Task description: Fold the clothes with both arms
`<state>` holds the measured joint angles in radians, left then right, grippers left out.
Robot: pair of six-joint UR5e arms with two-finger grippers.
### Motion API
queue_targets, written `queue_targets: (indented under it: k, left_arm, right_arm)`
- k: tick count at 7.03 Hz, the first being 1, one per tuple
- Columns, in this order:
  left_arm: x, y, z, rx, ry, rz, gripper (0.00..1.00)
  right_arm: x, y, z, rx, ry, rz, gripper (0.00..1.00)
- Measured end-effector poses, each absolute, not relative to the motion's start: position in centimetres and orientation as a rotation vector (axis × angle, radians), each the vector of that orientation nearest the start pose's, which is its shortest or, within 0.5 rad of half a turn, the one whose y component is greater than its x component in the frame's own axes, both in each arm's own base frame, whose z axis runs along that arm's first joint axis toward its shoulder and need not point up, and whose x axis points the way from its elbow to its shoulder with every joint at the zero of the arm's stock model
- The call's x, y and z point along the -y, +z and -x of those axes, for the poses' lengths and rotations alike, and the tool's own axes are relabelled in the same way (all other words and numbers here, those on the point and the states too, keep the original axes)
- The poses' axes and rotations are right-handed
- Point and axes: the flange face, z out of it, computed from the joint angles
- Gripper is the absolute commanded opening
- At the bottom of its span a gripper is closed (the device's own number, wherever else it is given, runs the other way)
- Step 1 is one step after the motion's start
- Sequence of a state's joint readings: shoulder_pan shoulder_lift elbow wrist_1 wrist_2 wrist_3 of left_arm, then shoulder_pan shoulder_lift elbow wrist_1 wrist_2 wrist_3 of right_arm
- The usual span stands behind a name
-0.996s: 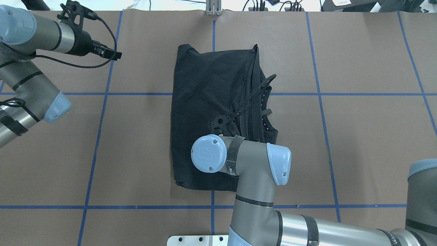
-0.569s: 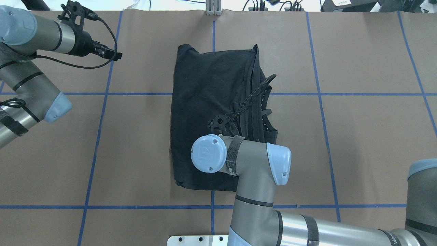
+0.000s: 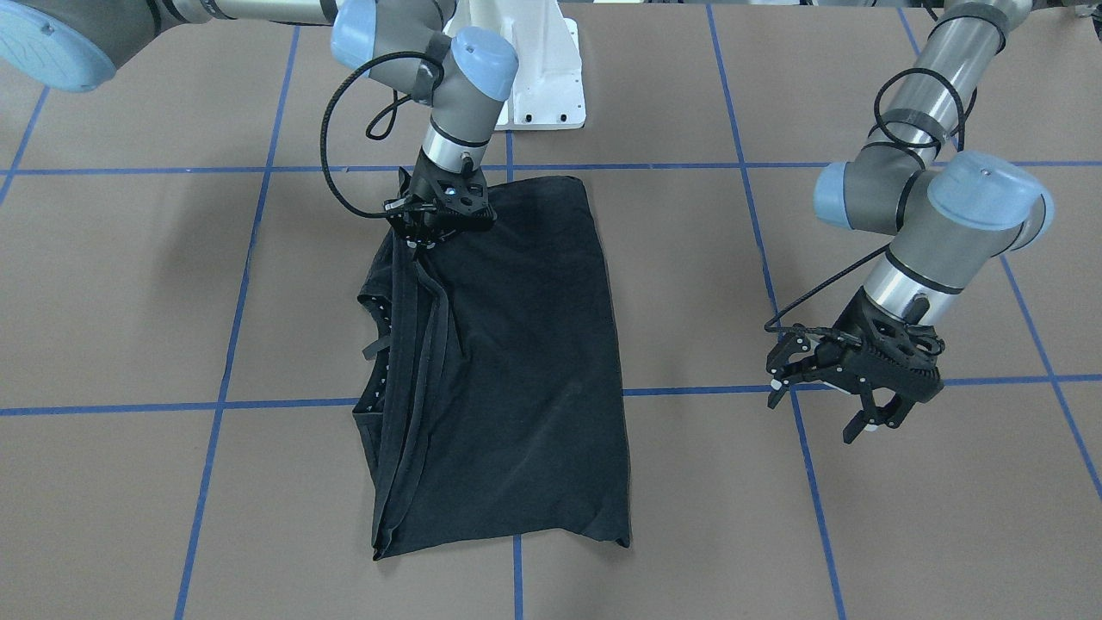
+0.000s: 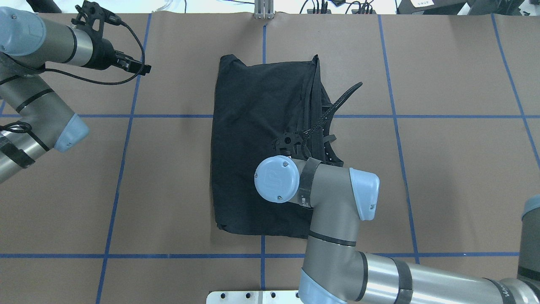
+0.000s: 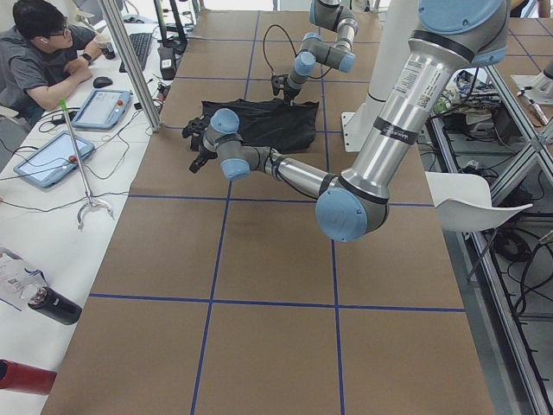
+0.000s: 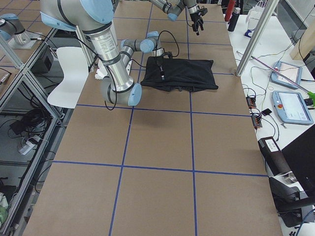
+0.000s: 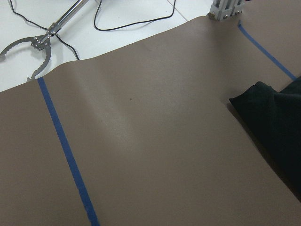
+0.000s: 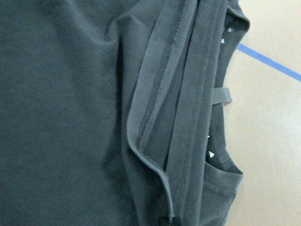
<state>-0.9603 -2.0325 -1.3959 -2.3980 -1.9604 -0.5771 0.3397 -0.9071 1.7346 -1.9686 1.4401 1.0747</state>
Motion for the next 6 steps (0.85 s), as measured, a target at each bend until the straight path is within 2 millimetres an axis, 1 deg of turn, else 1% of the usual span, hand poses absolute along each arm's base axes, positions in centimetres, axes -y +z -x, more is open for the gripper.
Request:
queue_targets:
  k: [1,2,3,4,5,6]
  left_arm:
    - [62.2,38.3,-31.9,-0.906,0.245,-0.717,1.00]
    - [62.1,38.2,-31.9,-0.910,0.239,-0.715,1.00]
    - [62.1,38.2,-32.0,-0.915,0.234,-0.713,1.00]
    - [62.1,38.2,-32.1,-0.917,0.232,-0.712,1.00]
    - [62.1,38.2,-32.1,-0.918,0.231,-0.711,1.00]
    - [62.1,38.2,-32.1,-0.918,0.231,-0.711,1.00]
  right_arm:
    - [35.4,27.4,55.8,0.331,-0.120,-0.288,0.00]
    - [35.1,28.4,54.8,0.326,-0.113,-0.286,0.00]
    - [34.7,28.9,54.5,0.326,-0.096,-0.282,0.10]
    - [34.2,29.1,54.6,0.329,-0.070,-0.274,0.41]
    - [33.7,29.3,54.9,0.333,-0.047,-0.267,0.76]
    - [33.1,29.5,55.2,0.337,-0.027,-0.261,0.99]
